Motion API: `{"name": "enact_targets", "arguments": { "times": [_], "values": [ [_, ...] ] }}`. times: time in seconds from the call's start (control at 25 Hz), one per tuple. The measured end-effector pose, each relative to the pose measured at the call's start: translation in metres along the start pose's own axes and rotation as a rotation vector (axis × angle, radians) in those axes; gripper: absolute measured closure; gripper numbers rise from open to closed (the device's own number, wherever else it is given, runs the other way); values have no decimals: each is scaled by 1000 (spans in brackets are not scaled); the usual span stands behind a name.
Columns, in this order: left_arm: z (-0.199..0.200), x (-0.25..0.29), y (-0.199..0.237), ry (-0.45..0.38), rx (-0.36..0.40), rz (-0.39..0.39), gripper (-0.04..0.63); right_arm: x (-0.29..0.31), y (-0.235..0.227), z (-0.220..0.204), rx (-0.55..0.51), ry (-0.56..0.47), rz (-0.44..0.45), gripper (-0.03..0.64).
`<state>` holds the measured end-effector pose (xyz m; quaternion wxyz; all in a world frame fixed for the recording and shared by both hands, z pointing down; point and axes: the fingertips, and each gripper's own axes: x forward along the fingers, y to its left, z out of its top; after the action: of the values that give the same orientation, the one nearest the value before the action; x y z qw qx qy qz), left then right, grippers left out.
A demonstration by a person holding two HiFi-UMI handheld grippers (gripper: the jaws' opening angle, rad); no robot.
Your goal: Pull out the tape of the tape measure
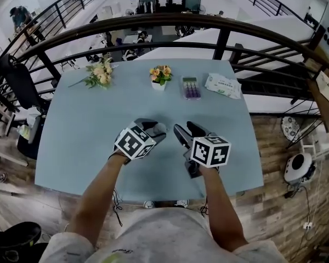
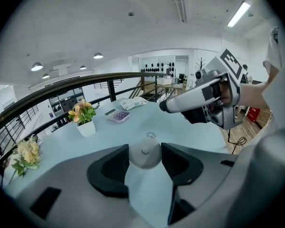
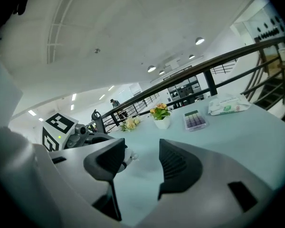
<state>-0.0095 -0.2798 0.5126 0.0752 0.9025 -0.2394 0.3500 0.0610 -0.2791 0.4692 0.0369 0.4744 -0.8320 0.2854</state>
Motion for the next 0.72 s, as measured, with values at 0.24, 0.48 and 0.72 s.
{"name": "enact_targets", "arguments": {
  "times": [0.24, 0.48, 0.72],
  "values": [
    [12, -19, 5, -24, -14, 32, 382, 7, 14, 2, 120, -22, 91, 390],
    [18, -35, 5, -28, -50, 40, 382, 13, 28, 3, 266, -54, 185, 393],
    [21, -45, 2, -18, -62, 50, 382, 18, 41, 4, 391, -70, 277, 431]
  ]
}}
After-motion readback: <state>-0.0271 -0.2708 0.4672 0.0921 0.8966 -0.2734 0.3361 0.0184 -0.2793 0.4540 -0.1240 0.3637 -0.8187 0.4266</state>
